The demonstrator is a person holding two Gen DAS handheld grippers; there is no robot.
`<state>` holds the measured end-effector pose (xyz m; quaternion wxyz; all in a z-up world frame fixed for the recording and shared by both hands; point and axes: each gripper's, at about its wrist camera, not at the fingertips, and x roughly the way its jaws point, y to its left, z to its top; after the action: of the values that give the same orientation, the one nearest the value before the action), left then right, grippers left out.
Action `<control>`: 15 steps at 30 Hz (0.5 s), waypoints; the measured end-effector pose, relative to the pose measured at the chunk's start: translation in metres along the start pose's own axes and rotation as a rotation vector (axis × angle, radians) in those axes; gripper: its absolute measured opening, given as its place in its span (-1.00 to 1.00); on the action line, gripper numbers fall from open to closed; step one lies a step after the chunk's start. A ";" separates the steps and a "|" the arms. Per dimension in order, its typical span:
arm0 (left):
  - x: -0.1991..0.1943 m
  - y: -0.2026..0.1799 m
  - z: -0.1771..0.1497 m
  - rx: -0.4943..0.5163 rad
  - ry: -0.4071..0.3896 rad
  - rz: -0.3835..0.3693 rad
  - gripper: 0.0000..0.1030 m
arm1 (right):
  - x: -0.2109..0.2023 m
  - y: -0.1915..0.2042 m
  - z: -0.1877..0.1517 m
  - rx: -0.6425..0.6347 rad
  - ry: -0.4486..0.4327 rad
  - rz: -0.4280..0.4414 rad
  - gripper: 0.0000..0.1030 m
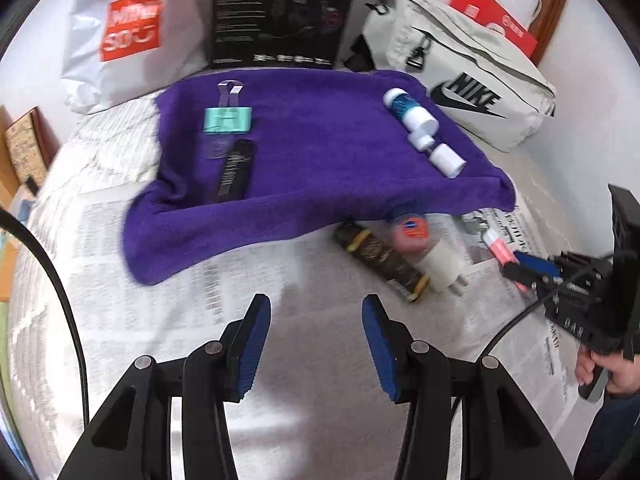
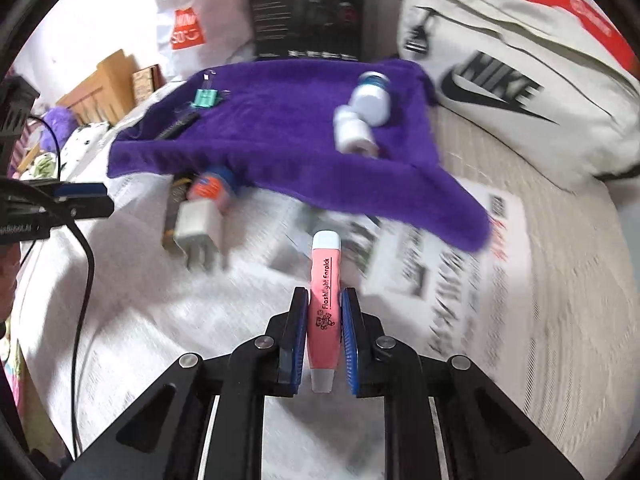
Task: Organize rigid objects
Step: 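Grasp the pink highlighter with the right tool while the left tool grasps the Grand Reserve bottle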
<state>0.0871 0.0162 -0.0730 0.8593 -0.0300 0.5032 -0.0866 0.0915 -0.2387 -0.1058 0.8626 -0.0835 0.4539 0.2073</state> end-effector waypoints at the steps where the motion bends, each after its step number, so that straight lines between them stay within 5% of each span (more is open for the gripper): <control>1: 0.004 -0.005 0.003 0.007 0.005 -0.004 -0.12 | -0.001 -0.002 -0.004 0.005 -0.002 -0.004 -0.67; 9: 0.029 -0.035 0.024 0.037 0.054 -0.002 -0.12 | 0.000 0.001 -0.023 0.040 -0.112 -0.030 -0.67; 15: 0.040 -0.044 0.035 0.031 0.076 -0.002 -0.10 | -0.002 0.001 -0.023 0.033 -0.111 -0.039 -0.67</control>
<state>0.1313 -0.0353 -0.0846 0.8397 -0.0141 0.5342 -0.0964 0.0726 -0.2456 -0.1175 0.8916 -0.0662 0.4069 0.1874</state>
